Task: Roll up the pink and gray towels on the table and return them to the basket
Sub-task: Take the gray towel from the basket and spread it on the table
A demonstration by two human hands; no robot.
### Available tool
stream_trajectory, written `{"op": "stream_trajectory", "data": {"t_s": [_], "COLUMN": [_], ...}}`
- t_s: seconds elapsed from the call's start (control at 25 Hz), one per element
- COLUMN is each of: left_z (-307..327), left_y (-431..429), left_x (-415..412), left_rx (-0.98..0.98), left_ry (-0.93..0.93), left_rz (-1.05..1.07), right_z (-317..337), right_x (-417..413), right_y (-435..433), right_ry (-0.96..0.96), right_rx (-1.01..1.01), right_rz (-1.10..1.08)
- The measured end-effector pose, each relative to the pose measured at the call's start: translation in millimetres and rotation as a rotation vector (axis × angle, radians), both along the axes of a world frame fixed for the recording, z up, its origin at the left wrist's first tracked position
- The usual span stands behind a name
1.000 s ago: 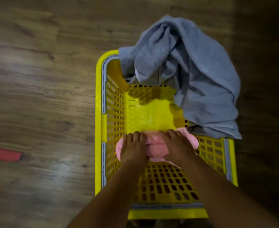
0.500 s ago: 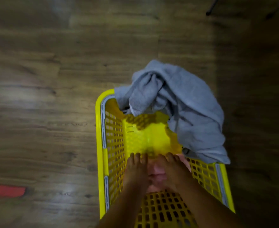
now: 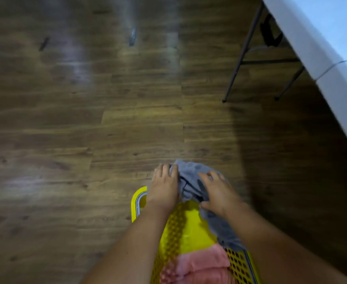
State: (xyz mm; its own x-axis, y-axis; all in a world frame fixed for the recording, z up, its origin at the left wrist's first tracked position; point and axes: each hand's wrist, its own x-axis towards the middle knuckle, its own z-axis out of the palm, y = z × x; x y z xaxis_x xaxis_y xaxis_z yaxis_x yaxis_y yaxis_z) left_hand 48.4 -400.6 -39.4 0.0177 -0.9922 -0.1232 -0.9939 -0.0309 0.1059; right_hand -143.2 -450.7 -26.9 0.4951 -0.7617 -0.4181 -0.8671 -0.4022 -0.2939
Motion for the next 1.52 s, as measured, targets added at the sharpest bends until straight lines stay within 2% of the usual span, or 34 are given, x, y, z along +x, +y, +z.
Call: {"op": "stream_trajectory", "data": {"t_s": [0.12,0.24,0.32,0.44,0.52,0.6,0.76,0.84,0.96,1.04,1.12,1.16,1.2,1.28,1.4,1.48,1.52], "left_z": [-22,-59,-72,-65,-40,-5,114,198,331,423,502,535,566,624,683,685,668], "left_y": [-25,-27,-21,2,15,23,19,17,22,43,80,102,125,164,191,173,143], "left_x": [0,-9,-12,-6,5,13,19,20,24,26,28,31,33,33,37,83,132], "left_rx": [0.092,0.258,0.253,0.167,0.076,0.019,-0.083,-0.168,-0.208,-0.164,-0.077,-0.03,0.02,0.163,0.505,0.628,0.656], "left_ry": [0.009,0.085,0.131,0.356,0.521,0.608,0.777,0.799,0.76,0.677,0.602,0.567,0.513,0.418,0.391,0.458,0.438], "left_rz": [-0.017,-0.023,-0.015,0.11,0.229,0.368,0.485,0.483,0.336,0.204,0.096,0.085,0.089,0.07,0.024,0.058,0.093], "right_z": [-21,-69,-91,-89,-70,-39,85,173,309,398,466,495,523,572,631,658,667], "right_x": [-6,-21,-31,-44,-50,-53,-46,-49,-71,-97,-123,-135,-147,-170,-174,-166,-157], "right_y": [-22,-21,-11,0,5,8,0,-4,-5,3,12,16,22,33,48,50,47], "right_ry": [0.052,0.178,0.224,0.162,0.013,-0.168,-0.36,-0.434,-0.522,-0.386,-0.087,0.049,0.083,-0.072,-0.316,-0.389,-0.383], "right_rx": [-0.013,0.074,0.089,0.027,0.082,0.18,0.147,0.11,0.044,0.003,-0.095,-0.154,-0.173,-0.064,0.175,0.351,0.432], "right_rz": [-0.008,-0.069,-0.105,-0.13,-0.209,-0.343,-0.432,-0.426,-0.292,-0.06,0.178,0.258,0.286,0.274,0.286,0.361,0.423]}}
